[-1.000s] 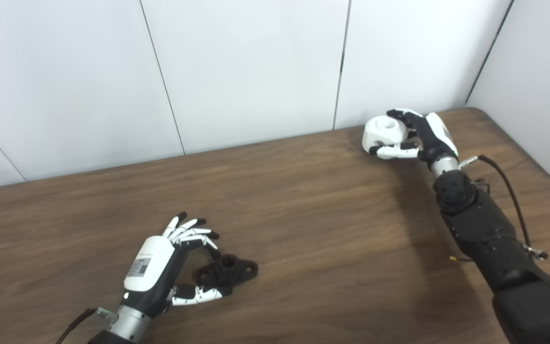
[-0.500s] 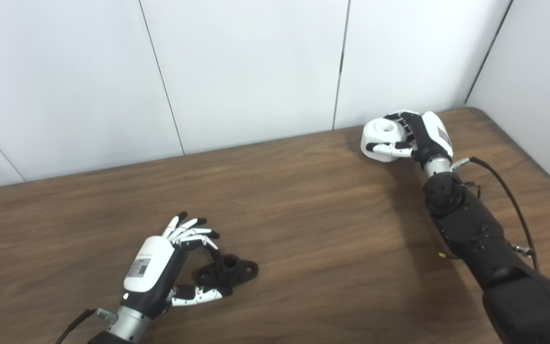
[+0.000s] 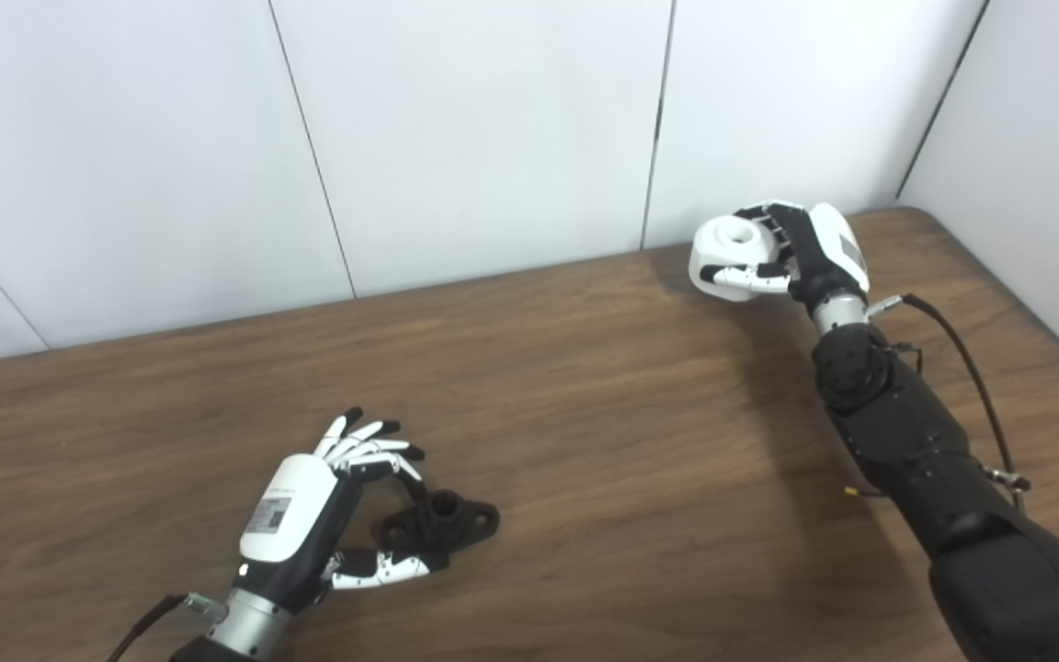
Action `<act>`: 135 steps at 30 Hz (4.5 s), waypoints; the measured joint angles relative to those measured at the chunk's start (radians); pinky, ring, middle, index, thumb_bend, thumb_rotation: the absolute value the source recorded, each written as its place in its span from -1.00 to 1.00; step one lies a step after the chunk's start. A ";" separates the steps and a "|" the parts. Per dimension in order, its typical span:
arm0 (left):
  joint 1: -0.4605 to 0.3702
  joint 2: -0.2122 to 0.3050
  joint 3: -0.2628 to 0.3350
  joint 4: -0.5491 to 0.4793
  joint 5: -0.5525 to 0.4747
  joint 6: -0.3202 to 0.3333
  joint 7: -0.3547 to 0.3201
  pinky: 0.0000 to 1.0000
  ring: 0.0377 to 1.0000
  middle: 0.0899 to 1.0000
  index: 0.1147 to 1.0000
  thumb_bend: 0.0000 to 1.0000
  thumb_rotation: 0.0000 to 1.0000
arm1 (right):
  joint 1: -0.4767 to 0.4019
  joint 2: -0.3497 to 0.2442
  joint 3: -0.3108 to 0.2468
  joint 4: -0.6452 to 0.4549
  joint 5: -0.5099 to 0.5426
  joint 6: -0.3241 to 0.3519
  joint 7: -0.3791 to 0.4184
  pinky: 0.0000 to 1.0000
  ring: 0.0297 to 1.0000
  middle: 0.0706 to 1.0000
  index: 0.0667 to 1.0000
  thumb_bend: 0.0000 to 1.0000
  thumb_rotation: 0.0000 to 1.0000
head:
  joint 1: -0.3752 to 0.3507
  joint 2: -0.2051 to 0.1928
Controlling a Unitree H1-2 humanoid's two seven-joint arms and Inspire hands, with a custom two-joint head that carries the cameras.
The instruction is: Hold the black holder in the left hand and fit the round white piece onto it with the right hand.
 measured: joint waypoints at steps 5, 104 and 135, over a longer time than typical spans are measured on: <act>0.000 0.000 0.000 0.000 0.000 0.000 0.000 1.00 0.75 0.42 -0.17 0.05 -0.88 | 0.030 0.001 0.005 -0.061 -0.011 -0.006 0.006 -0.09 0.08 0.15 0.18 -0.02 -0.43 | -0.003 -0.006; 0.036 -0.159 -0.114 -0.092 0.081 0.230 -0.040 1.00 0.77 0.41 -0.17 0.05 -0.87 | 0.411 0.070 0.154 -1.025 0.155 -0.022 0.721 -0.08 0.07 0.14 -0.09 -0.01 -0.70 | 0.218 0.221; 0.064 -0.161 -0.117 -0.125 0.082 0.255 -0.043 1.00 0.77 0.41 -0.17 0.05 -0.87 | 0.434 0.076 0.150 -0.936 0.164 -0.116 0.702 -0.04 0.11 0.16 -0.09 -0.01 -0.70 | 0.247 0.213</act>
